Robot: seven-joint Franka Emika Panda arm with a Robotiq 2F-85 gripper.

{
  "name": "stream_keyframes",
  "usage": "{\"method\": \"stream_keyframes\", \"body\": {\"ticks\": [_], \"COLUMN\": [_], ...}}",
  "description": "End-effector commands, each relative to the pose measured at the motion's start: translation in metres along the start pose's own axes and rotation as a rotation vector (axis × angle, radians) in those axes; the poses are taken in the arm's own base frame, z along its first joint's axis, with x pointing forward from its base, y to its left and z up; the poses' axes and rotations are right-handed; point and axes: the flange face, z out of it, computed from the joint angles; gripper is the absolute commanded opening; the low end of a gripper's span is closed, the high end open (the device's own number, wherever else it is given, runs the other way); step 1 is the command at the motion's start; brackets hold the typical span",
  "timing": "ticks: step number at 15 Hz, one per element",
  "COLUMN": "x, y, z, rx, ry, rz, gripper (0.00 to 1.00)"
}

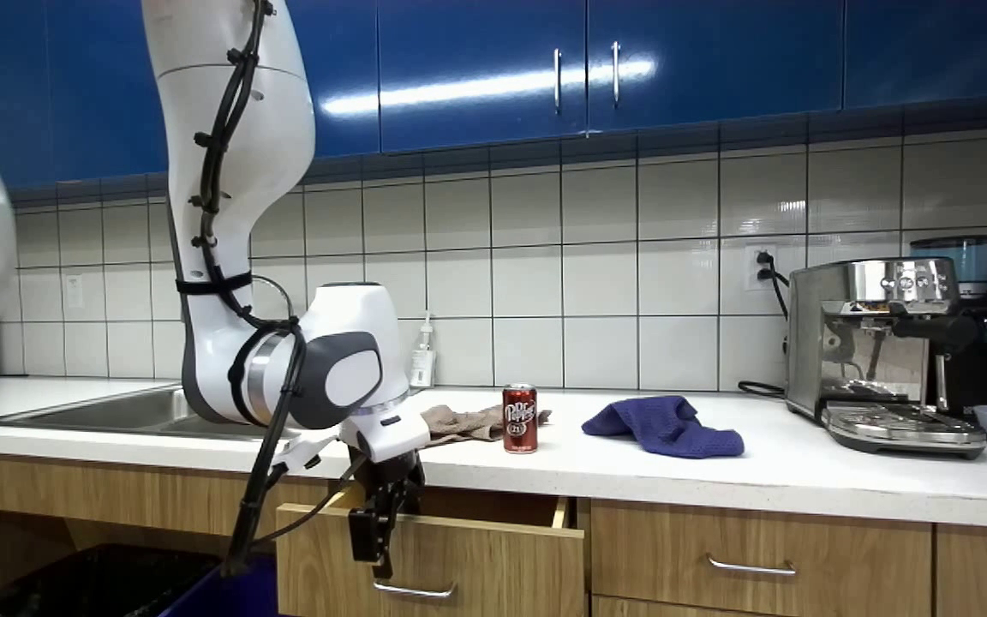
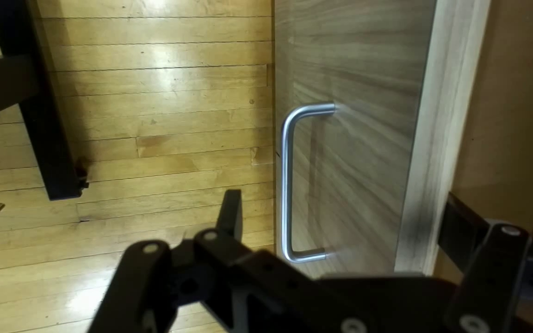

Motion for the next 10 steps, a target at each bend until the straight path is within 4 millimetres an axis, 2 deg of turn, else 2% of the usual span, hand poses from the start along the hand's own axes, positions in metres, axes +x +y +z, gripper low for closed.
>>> {"method": "stream_keyframes", "body": {"ticks": [1, 10], "x": [0.0005, 0.0000], "y": [0.0003, 0.0015], "z": [0.0004, -0.0017], "rx": [0.001, 0.010], "ry": [-0.001, 0.001], "rz": [-0.001, 0.004], "gripper": [1.00, 1.00]}}
